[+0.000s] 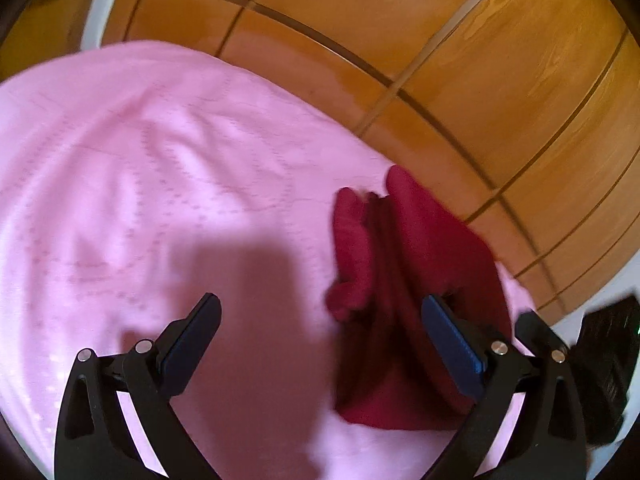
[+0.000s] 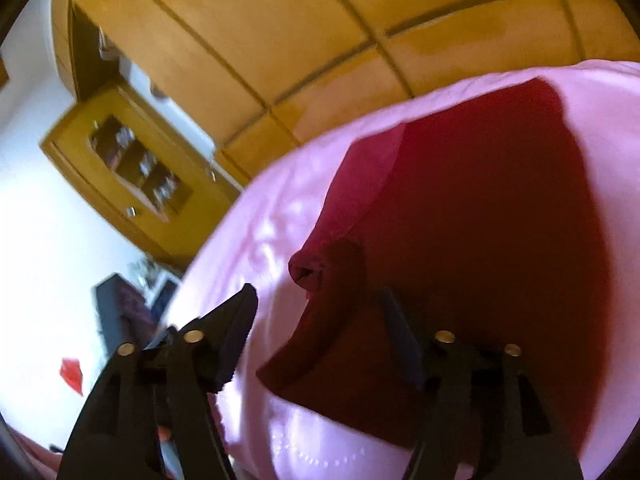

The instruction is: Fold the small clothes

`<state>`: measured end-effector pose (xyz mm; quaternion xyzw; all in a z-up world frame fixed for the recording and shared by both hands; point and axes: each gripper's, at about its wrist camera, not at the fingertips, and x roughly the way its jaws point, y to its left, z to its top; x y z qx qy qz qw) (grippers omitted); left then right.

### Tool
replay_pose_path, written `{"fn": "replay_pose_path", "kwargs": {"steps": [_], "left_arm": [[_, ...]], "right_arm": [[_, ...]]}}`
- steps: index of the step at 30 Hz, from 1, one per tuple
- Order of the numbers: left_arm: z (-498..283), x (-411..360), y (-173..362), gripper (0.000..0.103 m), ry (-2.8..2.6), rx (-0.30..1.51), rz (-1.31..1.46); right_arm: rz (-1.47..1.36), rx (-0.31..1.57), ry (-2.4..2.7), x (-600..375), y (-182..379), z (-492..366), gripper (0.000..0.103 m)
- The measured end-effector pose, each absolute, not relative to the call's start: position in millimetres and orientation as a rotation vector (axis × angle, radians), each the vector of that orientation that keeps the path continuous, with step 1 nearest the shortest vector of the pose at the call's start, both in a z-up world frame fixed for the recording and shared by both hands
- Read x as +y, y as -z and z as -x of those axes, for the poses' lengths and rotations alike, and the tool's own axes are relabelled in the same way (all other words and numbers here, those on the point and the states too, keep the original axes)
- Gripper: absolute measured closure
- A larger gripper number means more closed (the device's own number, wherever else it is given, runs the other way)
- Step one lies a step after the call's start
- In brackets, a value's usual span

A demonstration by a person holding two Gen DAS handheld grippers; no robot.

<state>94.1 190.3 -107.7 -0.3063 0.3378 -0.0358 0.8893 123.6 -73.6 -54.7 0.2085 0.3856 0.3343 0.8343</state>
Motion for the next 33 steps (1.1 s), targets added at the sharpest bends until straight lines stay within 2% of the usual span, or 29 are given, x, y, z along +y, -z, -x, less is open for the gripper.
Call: {"fn": "replay_pose_path", "kwargs": {"steps": [3, 5, 7, 9, 12, 14, 16, 17, 19, 25, 29, 33], "left_arm": [[-106.4, 183.1, 98.7, 0.003, 0.152, 0.699, 0.682], [-115.0, 174.4, 95.1, 0.003, 0.205, 0.729, 0.689], [-126.4, 161.2, 94.5, 0.003, 0.270, 0.787, 0.692], [-136.1, 147.8, 96.0, 0.003, 0.305, 0.842, 0.682], [-146.2, 128.4, 99.8, 0.004, 0.355, 0.896, 0.676], [-148.0, 115.2, 98.1, 0.011, 0.345, 0.893, 0.628], [-149.8, 104.2, 97.6, 0.040, 0.308, 0.894, 0.552], [-151.8, 99.7, 98.6, 0.050, 0.287, 0.908, 0.511], [-153.7, 98.2, 97.1, 0.078, 0.265, 0.917, 0.466], [-138.9, 131.4, 68.0, 0.082, 0.302, 0.827, 0.494], [-142.4, 130.9, 102.2, 0.082, 0.222, 0.902, 0.426], [-136.9, 131.4, 119.2, 0.075, 0.201, 0.876, 0.380]], "right_arm": [[-0.470, 0.743, -0.559, -111.5, 43.2, -113.5, 0.021], [-0.483, 0.716, -0.390, -143.3, 42.7, -105.7, 0.018], [-0.509, 0.709, -0.277, -167.0, 45.2, -100.4, 0.017], [-0.518, 0.726, -0.202, -181.1, 50.7, -99.1, 0.012], [-0.511, 0.762, -0.139, -188.6, 59.4, -96.9, 0.012], [-0.477, 0.784, -0.113, -184.7, 64.7, -98.6, 0.011], [-0.421, 0.793, -0.094, -177.8, 69.2, -101.7, 0.009], [-0.375, 0.796, -0.081, -172.5, 71.2, -104.3, 0.009], [-0.289, 0.814, -0.073, -159.5, 73.8, -111.6, 0.009], [-0.169, 0.802, -0.128, -142.0, 63.6, -108.6, 0.009], [-0.028, 0.867, -0.169, -112.5, 84.3, -110.4, 0.004], [-0.073, 0.884, -0.201, -114.0, 104.1, -110.7, 0.004]]}}
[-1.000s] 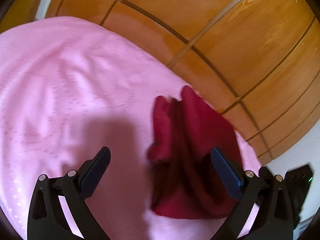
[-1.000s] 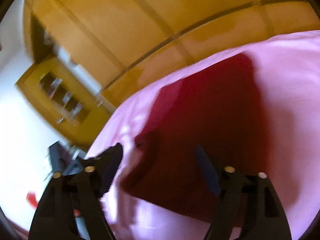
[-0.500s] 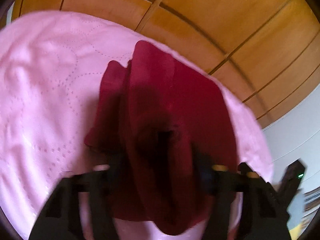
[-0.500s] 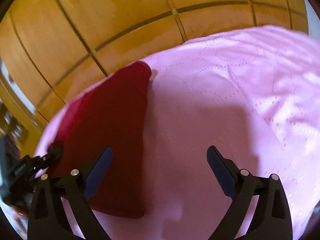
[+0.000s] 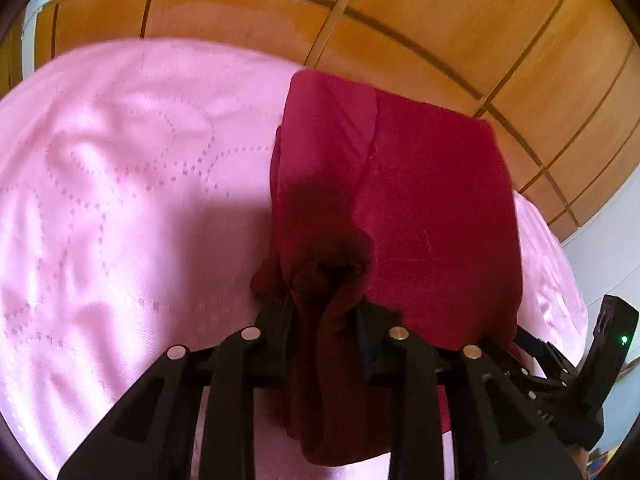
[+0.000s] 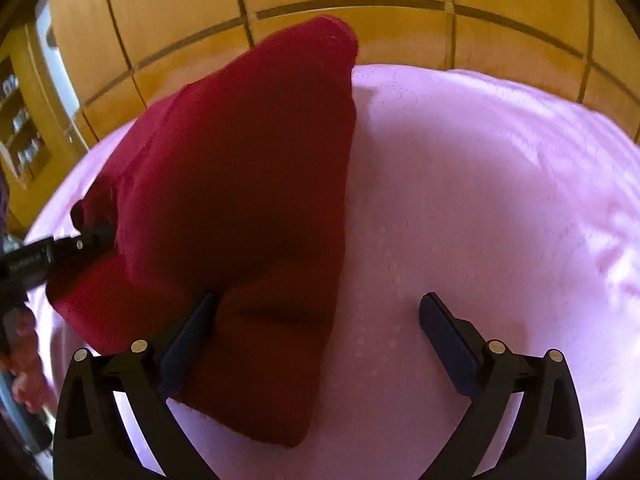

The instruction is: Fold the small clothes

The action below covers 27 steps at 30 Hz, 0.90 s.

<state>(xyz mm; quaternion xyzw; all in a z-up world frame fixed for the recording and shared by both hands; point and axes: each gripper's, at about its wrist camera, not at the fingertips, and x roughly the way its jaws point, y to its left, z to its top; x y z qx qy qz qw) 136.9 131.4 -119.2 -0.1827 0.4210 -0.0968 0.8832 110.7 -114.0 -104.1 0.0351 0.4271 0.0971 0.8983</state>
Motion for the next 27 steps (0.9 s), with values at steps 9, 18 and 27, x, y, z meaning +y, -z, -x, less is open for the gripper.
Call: {"fn": "replay_pose_path", "kwargs": {"steps": [9, 18, 27], "left_arm": [[-107.4, 147.2, 63.3, 0.034, 0.055, 0.660, 0.359], [-126.5, 45.6, 30.4, 0.020, 0.259, 0.580, 0.028], [-148.2, -11.5, 94.0, 0.021, 0.294, 0.680, -0.146]], "right_arm": [[-0.196, 0.766, -0.167, -160.9, 56.2, -99.3, 0.004], [-0.216, 0.776, -0.098, -183.1, 28.5, -158.0, 0.004], [-0.108, 0.830, -0.191, -142.8, 35.0, -214.3, 0.004]]}}
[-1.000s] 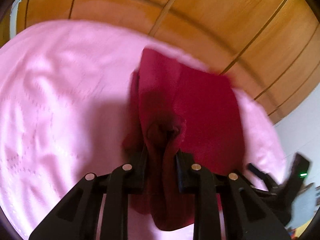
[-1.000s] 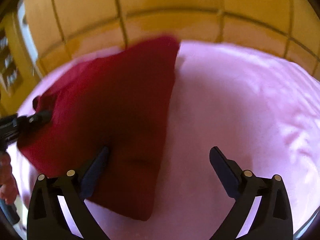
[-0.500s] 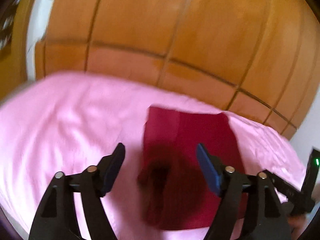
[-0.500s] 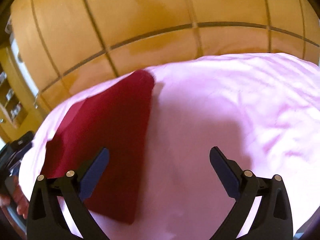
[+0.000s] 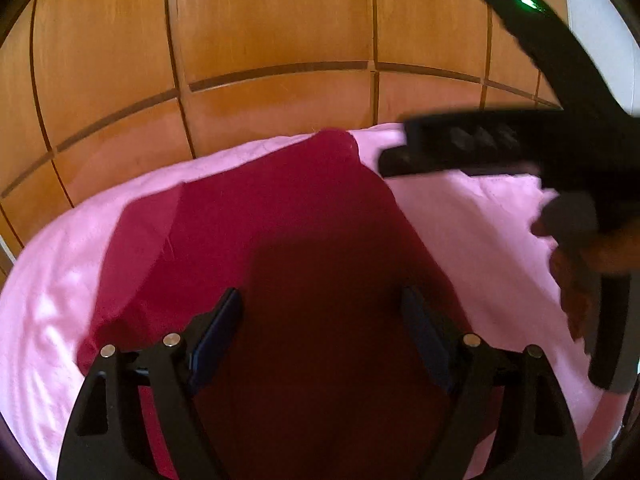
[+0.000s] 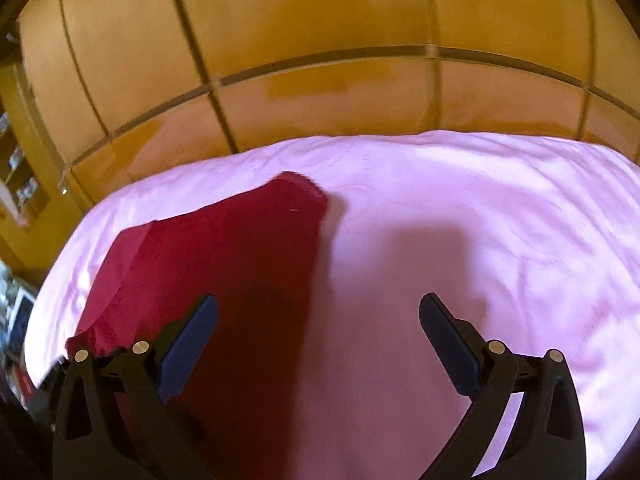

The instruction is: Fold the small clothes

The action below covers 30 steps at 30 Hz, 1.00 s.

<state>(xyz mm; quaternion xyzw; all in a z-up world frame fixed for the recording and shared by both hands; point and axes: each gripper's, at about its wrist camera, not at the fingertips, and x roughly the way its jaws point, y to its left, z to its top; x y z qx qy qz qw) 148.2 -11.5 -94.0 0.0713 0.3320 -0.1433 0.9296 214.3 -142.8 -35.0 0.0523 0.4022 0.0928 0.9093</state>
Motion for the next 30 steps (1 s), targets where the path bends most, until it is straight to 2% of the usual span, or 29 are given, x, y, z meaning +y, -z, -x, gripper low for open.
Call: {"fn": "replay_pose_path", "kwargs": {"steps": [5, 9, 17, 30], "left_arm": [[-150.4, -1.7, 113.9, 0.021, 0.330, 0.662, -0.096], [-157.3, 0.5, 118.9, 0.021, 0.346, 0.672, -0.054], [-151.9, 3.9, 116.2, 0.021, 0.351, 0.661, -0.045], [-197.4, 55.8, 66.0, 0.021, 0.204, 0.655, 0.083]], "right_arm": [[0.040, 0.930, -0.150, -118.2, 77.6, -249.7, 0.004], [-0.129, 0.954, -0.130, -129.2, 99.7, -264.9, 0.004], [-0.087, 0.859, -0.111, -120.7, 100.2, -258.8, 0.004], [-0.241, 0.834, -0.114, -141.3, 81.1, -238.1, 0.004]]}}
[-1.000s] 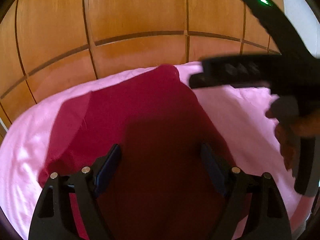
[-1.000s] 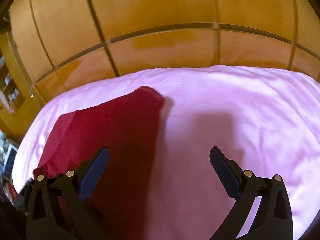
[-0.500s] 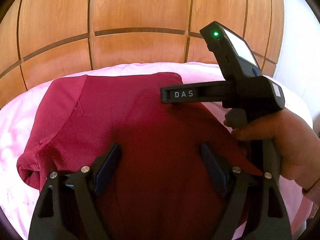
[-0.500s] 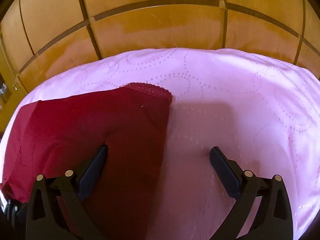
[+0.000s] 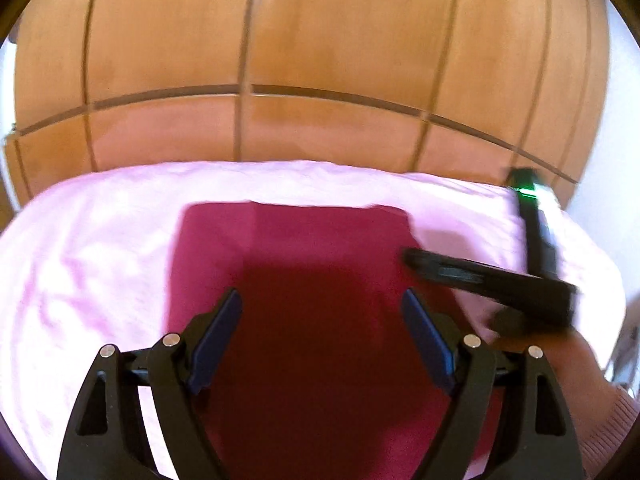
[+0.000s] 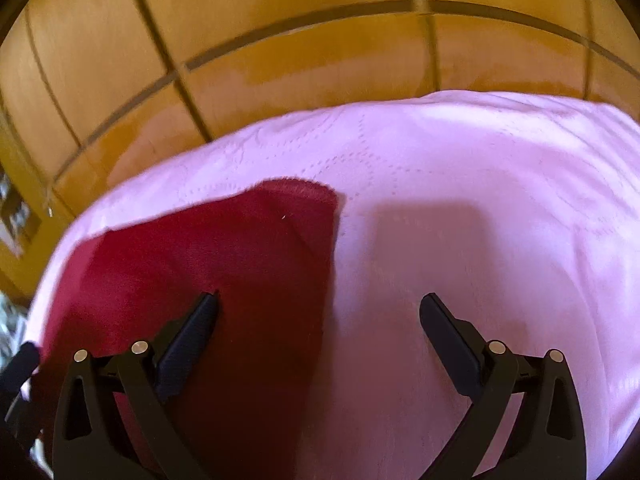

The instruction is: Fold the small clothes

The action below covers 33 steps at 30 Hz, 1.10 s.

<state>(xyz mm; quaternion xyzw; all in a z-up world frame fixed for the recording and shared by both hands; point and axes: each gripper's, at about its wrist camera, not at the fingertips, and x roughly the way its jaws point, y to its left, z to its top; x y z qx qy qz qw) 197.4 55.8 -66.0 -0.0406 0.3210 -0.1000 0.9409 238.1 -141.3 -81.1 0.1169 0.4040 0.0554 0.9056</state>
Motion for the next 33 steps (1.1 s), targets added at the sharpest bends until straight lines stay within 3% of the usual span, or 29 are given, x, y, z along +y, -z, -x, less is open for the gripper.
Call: {"fn": "replay_pose_path", "kwargs": {"steps": [5, 11, 26, 33], "left_arm": [[-223.8, 79.5, 74.9, 0.020, 0.079, 0.717, 0.115], [-252.3, 99.8, 131.1, 0.015, 0.028, 0.891, 0.177], [-239.2, 118.0, 133.6, 0.013, 0.056, 0.880, 0.281], [-211.9, 137.1, 136.7, 0.008, 0.074, 0.875, 0.383]], "right_arm": [[-0.305, 0.824, -0.087, -153.0, 71.2, -208.9, 0.004], [-0.184, 0.842, -0.053, -143.7, 87.8, -199.4, 0.004], [-0.154, 0.797, -0.046, -140.4, 95.0, -198.6, 0.004], [-0.268, 0.799, -0.073, -153.4, 91.7, -190.1, 0.004]]}}
